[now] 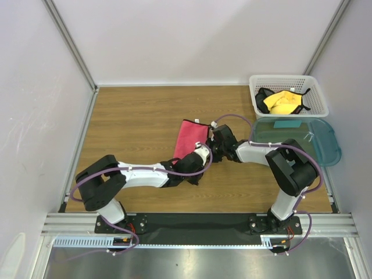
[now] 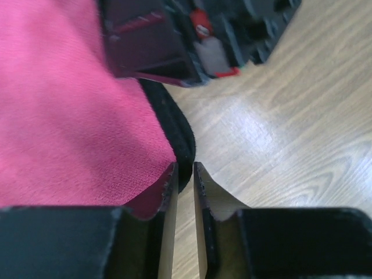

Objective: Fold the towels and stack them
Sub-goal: Fold the towel

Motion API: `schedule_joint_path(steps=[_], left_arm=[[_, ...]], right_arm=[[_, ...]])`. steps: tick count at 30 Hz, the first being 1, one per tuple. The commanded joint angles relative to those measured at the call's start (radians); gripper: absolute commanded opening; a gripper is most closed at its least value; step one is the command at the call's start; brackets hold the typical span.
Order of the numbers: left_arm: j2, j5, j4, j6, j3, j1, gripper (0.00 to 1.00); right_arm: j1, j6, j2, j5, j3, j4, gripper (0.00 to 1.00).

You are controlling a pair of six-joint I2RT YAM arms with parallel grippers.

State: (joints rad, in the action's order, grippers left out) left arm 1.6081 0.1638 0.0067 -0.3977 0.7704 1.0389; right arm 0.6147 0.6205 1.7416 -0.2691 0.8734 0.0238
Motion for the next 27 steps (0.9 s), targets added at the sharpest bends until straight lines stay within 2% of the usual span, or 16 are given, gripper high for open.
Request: schedule_joint_path(steps=[1, 6, 14, 15, 18, 21, 24, 27], left_arm=[[0.021, -0.073, 0.029, 0.034, 0.024, 0.012, 0.19], [-0.022, -0.102, -0.057, 0.026, -0.009, 0.012, 0.14], [-0.186, 0.037, -0.235, -0.013, -0.059, -0.036, 0.16], [-0.201, 0.025, -0.235, -0.047, -0.087, -0.077, 0.16], [-0.283, -0.042, -0.2, -0.102, -0.17, -0.166, 0.14], [-0.39, -0.079, -0.163, -0.157, -0.233, -0.33, 0.14], [-0.505, -0.061, -0.163, -0.167, -0.246, -0.397, 0.15], [-0.582, -0.006, -0.169, -0.199, -0.252, -0.442, 0.19]], right_arm=[[-0.007, -0.015, 0.013, 0.042, 0.032, 0.002, 0.2], [-0.035, -0.025, -0.004, 0.045, 0.045, -0.016, 0.2], [-0.064, -0.09, -0.111, 0.097, 0.111, -0.084, 0.38], [-0.067, -0.099, -0.116, 0.123, 0.116, -0.088, 0.42], [-0.092, -0.122, -0.117, 0.165, 0.144, -0.102, 0.46], [-0.115, -0.148, -0.102, 0.194, 0.171, -0.099, 0.52], [-0.135, -0.191, -0.061, 0.22, 0.223, -0.097, 0.58], [-0.145, -0.235, -0.018, 0.231, 0.278, -0.09, 0.6]])
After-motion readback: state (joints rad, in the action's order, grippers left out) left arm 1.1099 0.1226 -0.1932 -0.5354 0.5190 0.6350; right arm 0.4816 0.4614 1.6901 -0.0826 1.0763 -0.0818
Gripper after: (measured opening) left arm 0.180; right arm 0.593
